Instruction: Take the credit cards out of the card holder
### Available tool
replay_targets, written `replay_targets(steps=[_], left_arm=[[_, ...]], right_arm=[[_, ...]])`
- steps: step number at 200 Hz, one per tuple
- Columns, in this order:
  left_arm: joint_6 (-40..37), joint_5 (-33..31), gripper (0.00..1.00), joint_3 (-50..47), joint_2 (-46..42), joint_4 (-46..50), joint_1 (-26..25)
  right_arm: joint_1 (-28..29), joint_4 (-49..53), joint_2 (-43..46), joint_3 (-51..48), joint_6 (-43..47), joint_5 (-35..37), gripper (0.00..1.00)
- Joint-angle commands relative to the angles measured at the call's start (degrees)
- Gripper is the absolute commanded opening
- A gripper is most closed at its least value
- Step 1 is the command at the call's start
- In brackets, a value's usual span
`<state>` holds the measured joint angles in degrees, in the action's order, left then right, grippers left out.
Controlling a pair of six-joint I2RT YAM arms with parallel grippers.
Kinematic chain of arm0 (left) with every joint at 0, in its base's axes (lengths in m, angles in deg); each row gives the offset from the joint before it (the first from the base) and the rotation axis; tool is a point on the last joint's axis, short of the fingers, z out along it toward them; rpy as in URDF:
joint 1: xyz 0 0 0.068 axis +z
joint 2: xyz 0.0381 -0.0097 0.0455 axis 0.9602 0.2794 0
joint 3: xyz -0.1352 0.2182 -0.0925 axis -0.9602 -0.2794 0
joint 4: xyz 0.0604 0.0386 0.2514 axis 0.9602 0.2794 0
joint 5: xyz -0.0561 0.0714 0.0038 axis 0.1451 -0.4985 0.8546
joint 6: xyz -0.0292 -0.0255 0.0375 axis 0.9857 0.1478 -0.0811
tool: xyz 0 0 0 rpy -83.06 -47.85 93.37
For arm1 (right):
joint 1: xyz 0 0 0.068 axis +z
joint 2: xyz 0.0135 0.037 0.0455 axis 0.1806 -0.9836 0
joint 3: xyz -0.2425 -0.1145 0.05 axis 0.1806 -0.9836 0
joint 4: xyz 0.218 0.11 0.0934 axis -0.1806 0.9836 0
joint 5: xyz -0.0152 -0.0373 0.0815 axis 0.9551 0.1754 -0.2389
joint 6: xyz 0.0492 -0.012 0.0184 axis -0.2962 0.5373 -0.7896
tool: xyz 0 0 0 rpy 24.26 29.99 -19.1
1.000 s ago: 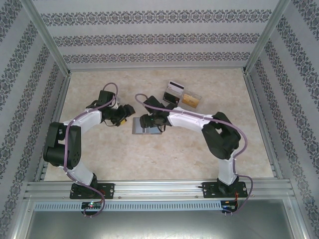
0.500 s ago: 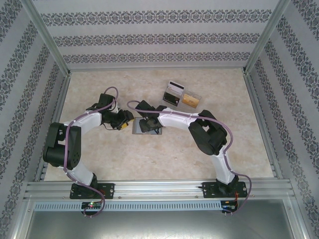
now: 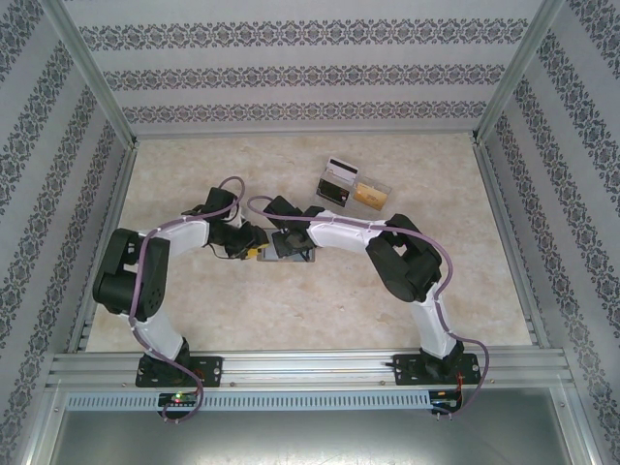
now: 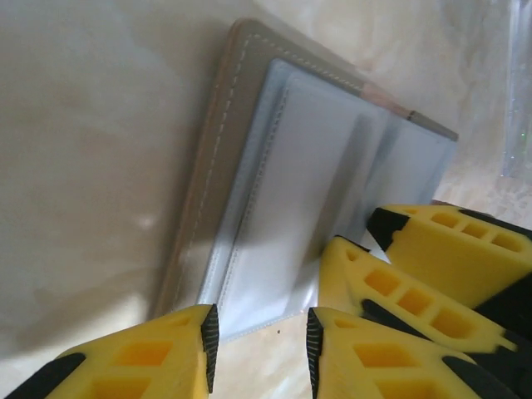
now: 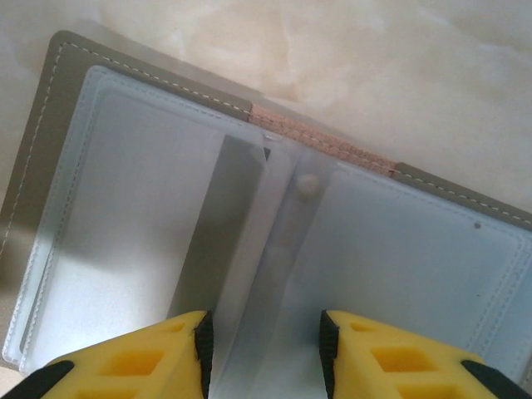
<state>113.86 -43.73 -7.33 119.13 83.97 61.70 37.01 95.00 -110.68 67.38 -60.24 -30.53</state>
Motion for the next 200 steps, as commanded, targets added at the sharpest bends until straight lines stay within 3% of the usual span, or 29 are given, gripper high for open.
replay_targets(steps=[1, 97, 153, 200], left_arm=[[-0.54, -0.18, 0.36, 2.17, 1.74, -0.65, -0.94], [-2.06, -3.52, 0.38, 3.79, 3.61, 2.38, -2.09], [-3.56, 0.03, 0.39, 3.70, 4.50, 1.10, -2.28], [-4.06, -0.53, 0.40, 3.74, 5.85, 1.19, -2.58]], right_arm=[[-0.95, 0.88, -1.32, -2.52, -1.00, -1.41, 0.40], [-1.79, -0.61, -0.67, -4.00, -1.70, -3.38, 0.38], [-2.24, -1.82, -0.15, -5.02, -2.20, -5.01, 0.37], [-2.62, -2.48, 0.29, -5.75, -2.81, -5.82, 0.37]])
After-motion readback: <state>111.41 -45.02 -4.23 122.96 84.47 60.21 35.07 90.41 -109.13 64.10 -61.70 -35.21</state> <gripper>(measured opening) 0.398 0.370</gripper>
